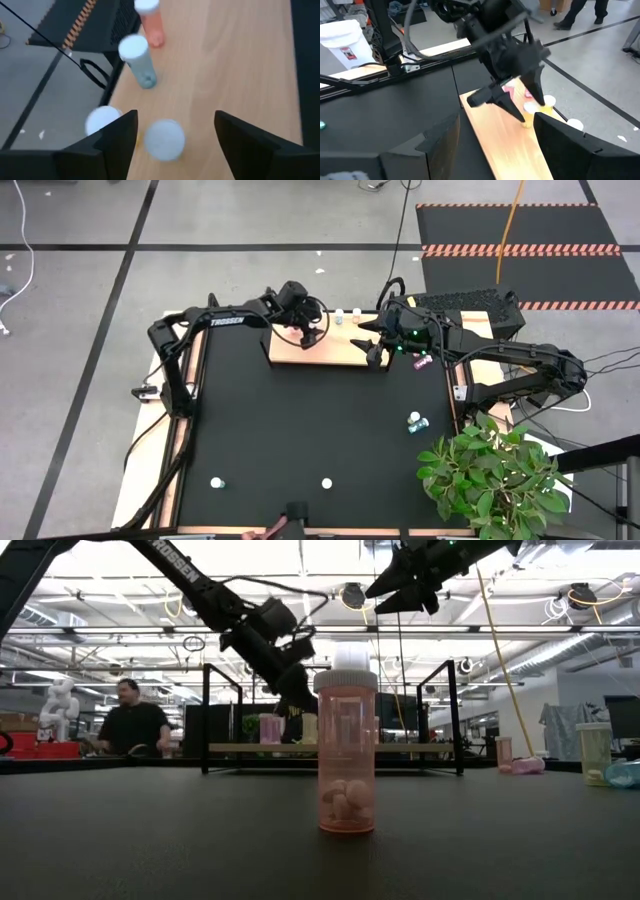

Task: Pick and place medicine bottles onto shelf by color
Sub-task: Put the bottom yellow pill bottle on the shelf aligned with the other yellow pill bottle, then put the bottom blue pill bottle on the shelf aligned with the other blue pill bottle

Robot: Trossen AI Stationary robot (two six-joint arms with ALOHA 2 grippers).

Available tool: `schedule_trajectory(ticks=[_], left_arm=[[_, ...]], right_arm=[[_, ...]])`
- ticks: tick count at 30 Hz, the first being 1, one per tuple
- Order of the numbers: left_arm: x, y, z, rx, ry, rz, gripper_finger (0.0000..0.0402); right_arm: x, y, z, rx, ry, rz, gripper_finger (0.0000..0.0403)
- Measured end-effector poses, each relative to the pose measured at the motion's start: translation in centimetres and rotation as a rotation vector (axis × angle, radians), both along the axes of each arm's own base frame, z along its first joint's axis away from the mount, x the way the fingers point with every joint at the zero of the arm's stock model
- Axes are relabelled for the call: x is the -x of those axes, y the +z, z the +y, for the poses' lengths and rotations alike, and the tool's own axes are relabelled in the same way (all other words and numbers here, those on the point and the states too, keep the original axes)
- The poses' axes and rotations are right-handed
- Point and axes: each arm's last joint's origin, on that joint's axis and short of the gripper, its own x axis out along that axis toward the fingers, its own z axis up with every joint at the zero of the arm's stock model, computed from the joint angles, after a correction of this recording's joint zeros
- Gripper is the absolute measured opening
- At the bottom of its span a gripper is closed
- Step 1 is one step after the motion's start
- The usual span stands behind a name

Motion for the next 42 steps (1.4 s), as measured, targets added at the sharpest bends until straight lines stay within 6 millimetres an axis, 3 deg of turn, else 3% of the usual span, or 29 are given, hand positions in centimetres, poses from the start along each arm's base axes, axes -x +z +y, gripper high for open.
schedule_trajectory(ticks=[4, 9, 15, 21, 25, 28, 34, 42], left_arm=[[0.6, 2.0, -0.4, -0.022, 0.011, -0.027, 0.0279], [2.1, 5.9, -2.0, -0.046, 0.031, -0.071, 0.0284], [4.5, 11.5, -5.9, -0.110, 0.125, -0.129, 0.0284], [6.4, 14.6, -11.1, 0.052, 0.146, -0.191, 0.0273], [6.5, 15.3, -14.3, 0.240, 0.181, -0.234, 0.0259], [5.9, 15.0, -16.9, 0.310, 0.136, -0.209, 0.0244], [4.0, 13.2, -22.1, 0.286, 0.083, -0.116, 0.0217], [4.2, 12.5, -28.3, 0.550, 0.259, -0.135, 0.0209]], right_arm=[[0.0, 0.0, 0.0, -0.005, -0.002, 0.000, 0.0251], [-0.1, -0.1, 0.3, -0.039, 0.094, -0.004, 0.0251], [-0.1, -0.1, 0.4, -0.177, 0.098, -0.047, 0.0251], [0.5, -0.2, 0.9, -0.319, 0.087, -0.003, 0.0250], [1.8, 2.6, 2.4, -0.368, 0.118, 0.121, 0.0234], [3.4, 3.5, 3.0, -0.414, 0.106, 0.342, 0.0220], [6.2, 2.4, 4.0, -0.492, 0.083, 0.679, 0.0211], [9.5, 0.0, 6.4, -0.429, 0.194, 0.928, 0.0210]])
